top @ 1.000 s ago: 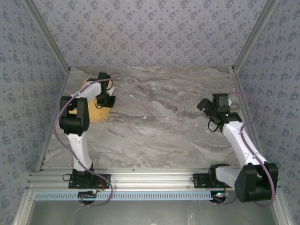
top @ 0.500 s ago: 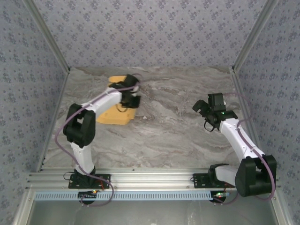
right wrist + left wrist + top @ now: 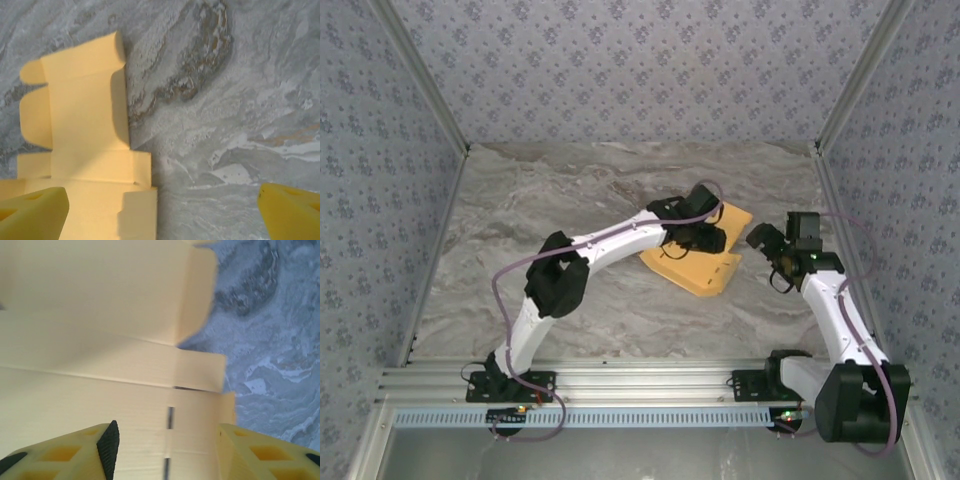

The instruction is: Fold the paper box

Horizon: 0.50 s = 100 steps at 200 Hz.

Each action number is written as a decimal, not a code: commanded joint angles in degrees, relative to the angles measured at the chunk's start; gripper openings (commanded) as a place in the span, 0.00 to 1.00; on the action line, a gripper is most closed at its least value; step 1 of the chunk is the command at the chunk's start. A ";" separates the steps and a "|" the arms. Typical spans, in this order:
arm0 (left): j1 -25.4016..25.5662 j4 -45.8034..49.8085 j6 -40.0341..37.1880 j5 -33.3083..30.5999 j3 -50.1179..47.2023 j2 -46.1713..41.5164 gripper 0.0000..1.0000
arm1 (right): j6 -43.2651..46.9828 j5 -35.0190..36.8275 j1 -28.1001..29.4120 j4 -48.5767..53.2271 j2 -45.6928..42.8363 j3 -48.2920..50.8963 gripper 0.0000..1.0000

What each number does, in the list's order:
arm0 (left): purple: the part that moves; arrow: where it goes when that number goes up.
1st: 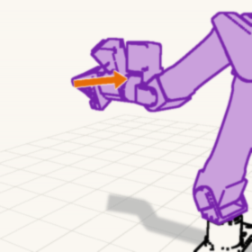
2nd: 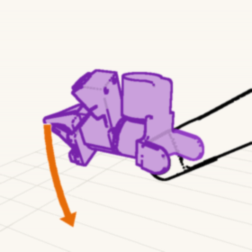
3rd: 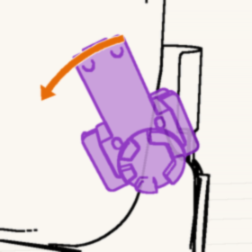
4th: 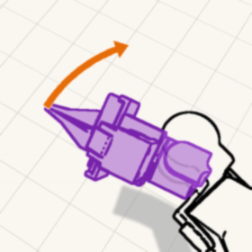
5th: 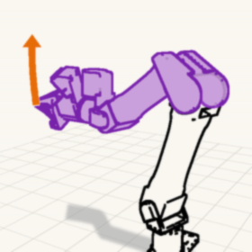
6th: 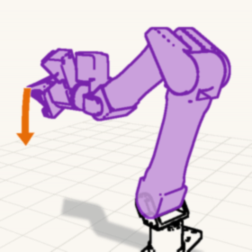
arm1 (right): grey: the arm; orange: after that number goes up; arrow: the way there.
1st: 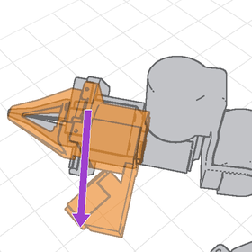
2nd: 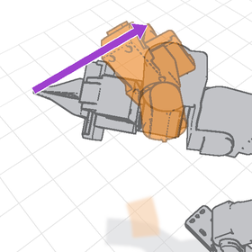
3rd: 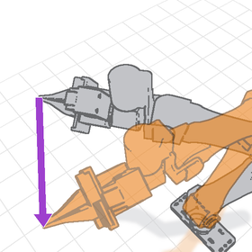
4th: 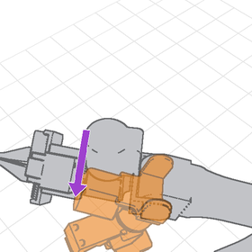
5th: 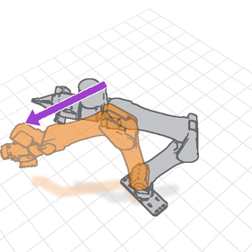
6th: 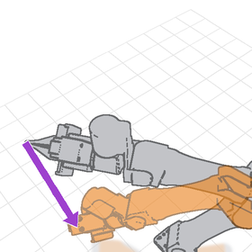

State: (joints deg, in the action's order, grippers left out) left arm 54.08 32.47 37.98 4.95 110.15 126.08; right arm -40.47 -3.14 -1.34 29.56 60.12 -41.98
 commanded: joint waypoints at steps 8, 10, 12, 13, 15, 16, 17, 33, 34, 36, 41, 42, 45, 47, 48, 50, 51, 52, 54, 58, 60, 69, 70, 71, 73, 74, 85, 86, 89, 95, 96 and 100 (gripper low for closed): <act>-4.88 -4.10 -2.15 0.44 -10.25 -14.89 0.61 | 1.94 -5.30 3.16 3.40 -0.72 1.36 0.97; -5.09 -4.57 -2.30 0.18 -11.30 -15.71 0.61 | 1.85 -5.41 3.58 3.40 -0.64 1.34 0.96; -5.38 -5.10 -2.51 -0.13 -12.22 -16.86 0.62 | 1.70 -5.46 4.10 3.44 -0.51 1.30 0.96; -5.56 -5.25 -2.62 -0.34 -12.89 -17.33 0.63 | 1.62 -5.47 4.39 3.46 -0.48 1.29 0.96; -5.85 -5.62 -2.86 -0.72 -13.87 -18.39 0.66 | 1.40 -5.47 4.87 3.59 -0.34 1.28 0.96; -6.02 -5.73 -3.05 -0.99 -14.55 -18.80 0.66 | 1.29 -5.43 5.13 3.63 -0.26 1.33 0.96; -6.15 -5.87 -3.05 -1.30 -15.11 -19.18 0.69 | 1.15 -5.32 5.39 3.69 -0.22 1.31 0.96; -8.69 -7.43 -3.88 -5.92 -23.32 -25.28 0.81 | -1.41 -3.17 10.43 4.19 1.04 1.10 0.94; -8.84 -7.47 -3.97 -6.09 -23.71 -25.58 0.81 | -1.61 -3.05 10.59 4.19 1.14 1.01 0.94; -9.16 -7.59 -3.96 -6.38 -24.69 -26.23 0.81 | -1.93 -2.74 11.26 4.19 1.43 1.04 0.94; -10.05 -7.72 -4.01 -6.77 -27.04 -27.67 0.81 | -2.96 -1.84 12.81 4.31 2.00 1.13 0.92; -10.23 -7.75 -4.03 -6.78 -27.42 -27.92 0.81 | -3.09 -1.72 13.05 4.34 2.14 1.12 0.92; -10.76 -7.85 -3.91 -6.93 -28.82 -28.81 0.82 | -3.68 -1.28 13.85 4.43 2.49 1.17 0.92; -11.04 -7.97 -3.88 -7.09 -29.63 -29.41 0.82 | -4.03 -0.91 14.23 4.45 2.80 1.26 0.91; -11.21 -8.04 -3.83 -7.16 -30.21 -29.71 0.82 | -4.24 -0.73 14.55 4.41 2.89 1.27 0.91; -11.50 -8.13 -3.80 -7.44 -31.08 -30.23 0.82 | -4.48 -0.45 15.11 4.37 3.12 1.32 0.90; -11.61 -8.17 -3.75 -7.56 -31.46 -30.61 0.82 | -4.59 -0.28 15.39 4.37 3.23 1.35 0.90; -11.71 -8.23 -3.72 -7.70 -32.09 -30.93 0.82 | -4.78 -0.15 15.66 4.37 3.37 1.36 0.90; -11.89 -8.33 -3.71 -8.01 -32.93 -31.43 0.82 | -5.01 0.20 16.13 4.36 3.79 1.50 0.89; -12.33 -8.51 -3.62 -8.83 -34.65 -32.71 0.82 | -5.58 1.07 17.00 4.36 4.48 1.71 0.85; -12.44 -8.70 -3.61 -9.19 -35.55 -33.39 0.83 | -5.80 1.70 17.45 4.36 4.77 1.78 0.85; -13.08 -9.06 -3.77 -11.03 -39.16 -36.23 0.83 | -6.79 3.77 19.01 4.09 6.32 2.31 0.84; -13.10 -9.08 -3.91 -11.11 -39.50 -36.51 0.83 | -6.85 4.07 19.19 4.05 6.55 2.37 0.84; -13.20 -9.13 -3.94 -11.24 -39.80 -36.87 0.84 | -6.92 4.30 19.32 4.03 6.74 2.44 0.84; -13.32 -9.16 -4.10 -11.51 -40.08 -37.46 0.84 | -7.13 4.70 19.59 3.97 7.11 2.54 0.84; -13.40 -9.17 -4.16 -11.66 -40.44 -37.70 0.84 | -7.19 4.97 19.70 3.95 7.29 2.53 0.84; -14.21 -8.61 -4.25 -13.06 -43.46 -40.84 0.97 | -7.95 6.75 20.39 3.82 9.22 2.63 0.81; -14.29 -8.54 -4.24 -13.27 -43.80 -41.05 0.98 | -7.91 6.79 20.45 3.70 9.40 2.66 0.81; -14.47 -8.34 -4.13 -13.77 -44.52 -41.86 0.99 | -7.90 6.93 20.48 3.34 9.93 2.69 0.78; -14.87 -7.70 -3.67 -15.14 -45.98 -43.46 0.99 | -7.59 7.19 20.50 2.47 10.88 2.94 0.72; -14.96 -7.60 -3.42 -15.49 -46.16 -43.68 0.99 | -7.51 7.23 20.46 2.36 11.07 2.99 0.72; -15.05 -6.89 -2.57 -16.96 -46.94 -44.71 0.99 | -7.37 7.55 20.51 1.97 11.71 3.04 0.70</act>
State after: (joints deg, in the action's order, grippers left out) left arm 40.03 24.05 34.70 -5.21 67.48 86.63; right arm -46.04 -0.73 18.63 31.55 68.79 -39.97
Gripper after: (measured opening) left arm 0.975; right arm 0.748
